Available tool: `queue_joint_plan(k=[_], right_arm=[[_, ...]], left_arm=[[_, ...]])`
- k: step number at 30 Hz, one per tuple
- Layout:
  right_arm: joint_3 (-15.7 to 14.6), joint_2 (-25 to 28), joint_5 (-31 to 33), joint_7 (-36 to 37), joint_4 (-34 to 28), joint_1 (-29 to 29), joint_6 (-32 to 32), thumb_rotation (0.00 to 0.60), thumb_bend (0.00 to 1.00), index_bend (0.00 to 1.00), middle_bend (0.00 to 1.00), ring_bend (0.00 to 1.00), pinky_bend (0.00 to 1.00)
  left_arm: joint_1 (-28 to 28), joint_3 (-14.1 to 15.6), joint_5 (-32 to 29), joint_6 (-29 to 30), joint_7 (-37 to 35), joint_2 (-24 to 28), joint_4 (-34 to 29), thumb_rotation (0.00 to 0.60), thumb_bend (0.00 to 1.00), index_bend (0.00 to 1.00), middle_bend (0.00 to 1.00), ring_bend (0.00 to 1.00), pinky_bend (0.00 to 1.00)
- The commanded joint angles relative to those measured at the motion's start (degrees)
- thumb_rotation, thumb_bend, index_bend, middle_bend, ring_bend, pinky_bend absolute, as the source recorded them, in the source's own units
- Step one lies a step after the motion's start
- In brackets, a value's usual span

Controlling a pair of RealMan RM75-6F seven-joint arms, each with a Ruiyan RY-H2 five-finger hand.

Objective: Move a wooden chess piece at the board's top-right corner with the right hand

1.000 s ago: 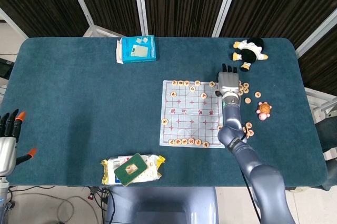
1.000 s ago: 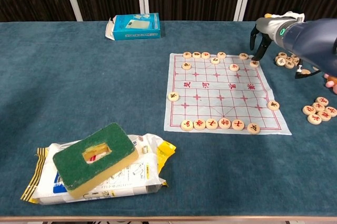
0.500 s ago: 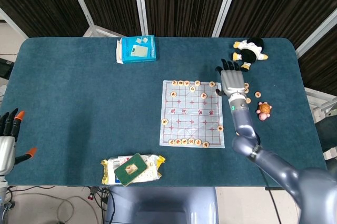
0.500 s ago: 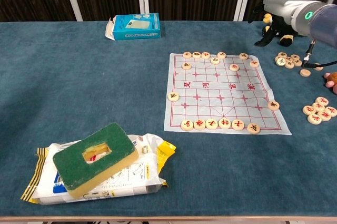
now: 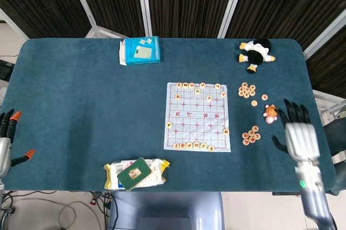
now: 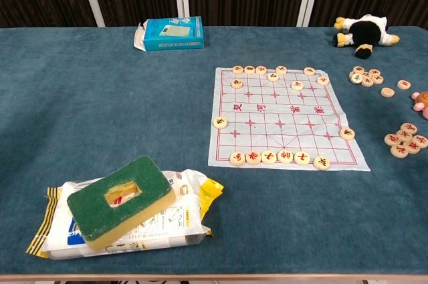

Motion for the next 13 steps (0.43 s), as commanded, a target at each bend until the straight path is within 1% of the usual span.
queue_joint_plan(k=[1,2,4,6,9,13], right_arm=[[-6.1,-0.5,-7.4,3.1,3.5,-5.9,6.9,0.6,0.34,0.19,0.0,0.01,0.02],[-7.1,-1.1,-8.5,3.2,4.6,-6.8,7.8,0.6,0.35,0.19,0.0,0.01,0.02],[-8.1,-2.0,-9.9,3.5,6.2,-7.9,9.1,0.6,0.35,0.19,0.0,0.01,0.02],[-8.6,-2.9,-11.0,3.7,7.7,-8.7,10.4,0.6,0.35,0.19,0.0,0.01,0.02],[-8.5,-3.7,-12.3,3.6,9.6,-9.2,11.8,0.6,0.35,0.17,0.0,0.01,0.02],[-8.2,-3.9,-12.7,3.4,10.5,-9.6,12.3,0.6,0.35,0.12,0.0,0.01,0.02]], left_arm=[[-0.1,-0.2,-0.4,-0.3,-0.7,0.1,0.3,0.6,0.05,0.01,0.0,0.0,0.05],[-0.2,-0.3,-0.5,-0.5,-1.0,0.1,0.4,0.6,0.05,0.01,0.0,0.0,0.05],[-0.2,-0.3,-0.7,-0.7,-1.3,0.3,0.6,0.6,0.05,0.01,0.0,0.0,0.05],[-0.3,-0.3,-0.9,-1.0,-1.6,0.5,0.5,0.6,0.05,0.01,0.0,0.0,0.05],[-0.2,-0.3,-1.0,-1.0,-1.8,0.9,0.1,0.6,0.05,0.01,0.0,0.0,0.05],[0.1,0.0,-0.8,-0.6,-1.7,1.2,-0.5,0.6,0.05,0.0,0.0,0.0,0.05]])
